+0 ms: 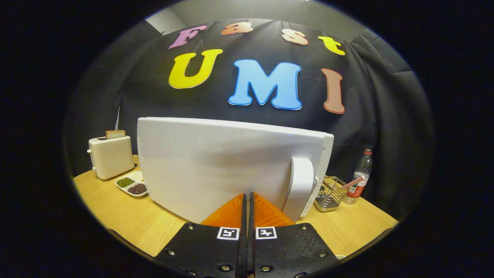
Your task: Open the microwave, put the food inside, and close the microwave door.
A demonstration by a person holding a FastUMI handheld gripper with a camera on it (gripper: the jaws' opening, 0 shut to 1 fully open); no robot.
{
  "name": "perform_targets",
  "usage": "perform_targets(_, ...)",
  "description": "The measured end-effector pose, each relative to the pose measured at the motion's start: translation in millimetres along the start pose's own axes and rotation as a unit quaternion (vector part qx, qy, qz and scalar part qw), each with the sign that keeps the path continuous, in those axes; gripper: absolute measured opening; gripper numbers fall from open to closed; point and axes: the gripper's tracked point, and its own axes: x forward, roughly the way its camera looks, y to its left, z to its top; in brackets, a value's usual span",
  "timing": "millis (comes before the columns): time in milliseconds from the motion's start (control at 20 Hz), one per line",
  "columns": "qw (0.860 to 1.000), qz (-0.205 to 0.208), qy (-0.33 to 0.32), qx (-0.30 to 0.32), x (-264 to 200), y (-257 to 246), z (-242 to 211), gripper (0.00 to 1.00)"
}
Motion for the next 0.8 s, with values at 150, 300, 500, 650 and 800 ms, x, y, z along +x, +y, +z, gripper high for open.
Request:
perform_targets(150,1.0,-0.016,-0.001,-0.002,26,-7,-1,0.01)
perform_targets(300,0.999,-0.033,0.006,0.002,51,-17,-1,0.01)
perform_targets(500,0.999,-0.049,0.003,-0.011,60,-16,-2,0.01)
perform_targets(650,0.999,-0.027,0.023,0.009,52,-10,-4,0.04)
perform_targets(800,0.999,-0.005,0.026,0.038,28,-10,12,0.01)
